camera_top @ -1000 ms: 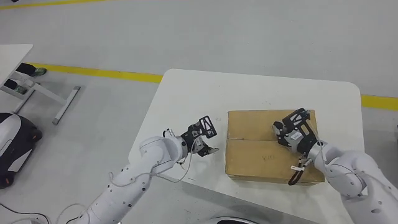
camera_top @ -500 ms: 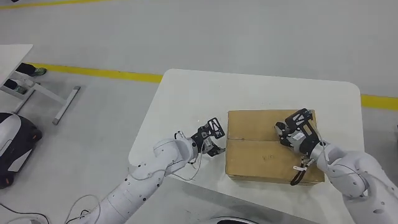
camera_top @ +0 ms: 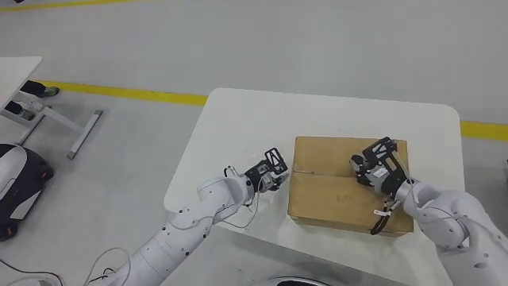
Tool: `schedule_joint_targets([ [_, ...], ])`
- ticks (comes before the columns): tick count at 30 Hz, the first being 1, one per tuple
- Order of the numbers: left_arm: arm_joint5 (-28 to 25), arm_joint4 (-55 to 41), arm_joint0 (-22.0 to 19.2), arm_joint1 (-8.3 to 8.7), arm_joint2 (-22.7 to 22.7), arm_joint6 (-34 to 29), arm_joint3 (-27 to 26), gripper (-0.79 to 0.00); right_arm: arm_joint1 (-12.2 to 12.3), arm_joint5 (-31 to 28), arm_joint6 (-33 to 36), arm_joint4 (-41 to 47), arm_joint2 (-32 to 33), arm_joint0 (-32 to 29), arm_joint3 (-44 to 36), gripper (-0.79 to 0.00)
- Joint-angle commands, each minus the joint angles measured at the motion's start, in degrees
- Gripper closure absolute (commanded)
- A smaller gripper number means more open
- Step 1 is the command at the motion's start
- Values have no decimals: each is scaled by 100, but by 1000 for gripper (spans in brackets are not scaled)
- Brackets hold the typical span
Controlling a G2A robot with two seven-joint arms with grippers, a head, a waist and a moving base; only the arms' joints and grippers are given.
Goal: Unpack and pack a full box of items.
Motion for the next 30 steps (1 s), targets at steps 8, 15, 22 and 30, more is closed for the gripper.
schedule_joint_targets([
  [8, 185, 148, 88, -3, -137, 4, -116, 0, -42, -62, 11, -32, 1, 40, 92, 0],
  [15, 451, 582, 225, 12, -261, 16, -472, 0, -74, -131, 42, -44, -16, 63, 158, 0],
  [22, 637, 732, 442, 28, -487, 23, -919, 0, -109, -156, 68, -63, -43, 76, 222, 0],
  [30, 568, 720, 713, 51, -748, -87, -1266, -12, -147, -145, 79, -109, -63, 86, 297, 0],
])
